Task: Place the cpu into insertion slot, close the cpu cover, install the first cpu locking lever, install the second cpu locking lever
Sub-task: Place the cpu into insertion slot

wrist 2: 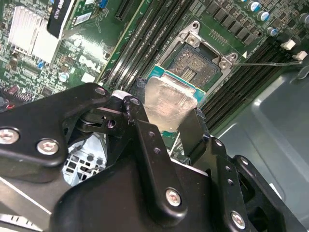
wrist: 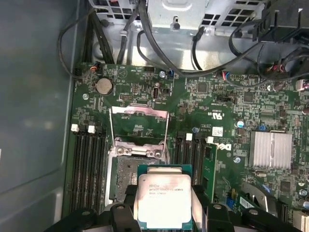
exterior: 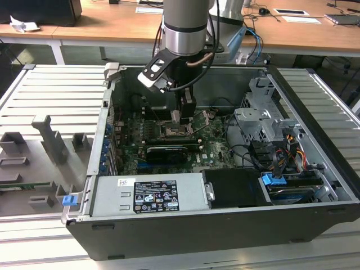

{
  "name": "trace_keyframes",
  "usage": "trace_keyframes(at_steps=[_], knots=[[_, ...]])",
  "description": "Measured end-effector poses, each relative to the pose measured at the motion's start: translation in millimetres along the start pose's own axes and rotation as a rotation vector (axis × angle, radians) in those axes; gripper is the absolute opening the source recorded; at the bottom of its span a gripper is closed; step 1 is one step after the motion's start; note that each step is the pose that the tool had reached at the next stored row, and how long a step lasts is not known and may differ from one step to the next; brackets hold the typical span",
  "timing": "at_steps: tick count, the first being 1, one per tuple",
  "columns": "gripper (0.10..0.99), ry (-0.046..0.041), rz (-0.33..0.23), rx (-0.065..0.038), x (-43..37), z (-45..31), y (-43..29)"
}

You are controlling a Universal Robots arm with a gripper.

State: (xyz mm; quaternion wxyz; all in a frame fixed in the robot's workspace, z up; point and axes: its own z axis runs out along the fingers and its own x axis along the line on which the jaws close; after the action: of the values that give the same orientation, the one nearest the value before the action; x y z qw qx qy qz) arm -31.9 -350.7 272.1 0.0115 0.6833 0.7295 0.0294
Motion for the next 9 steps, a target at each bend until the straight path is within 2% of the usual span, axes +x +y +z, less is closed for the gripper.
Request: trace_keyframes(at_steps=[9], knots=[[0.529,-0.0020,0.006,-0.001,6.3,19.1,-2.2]])
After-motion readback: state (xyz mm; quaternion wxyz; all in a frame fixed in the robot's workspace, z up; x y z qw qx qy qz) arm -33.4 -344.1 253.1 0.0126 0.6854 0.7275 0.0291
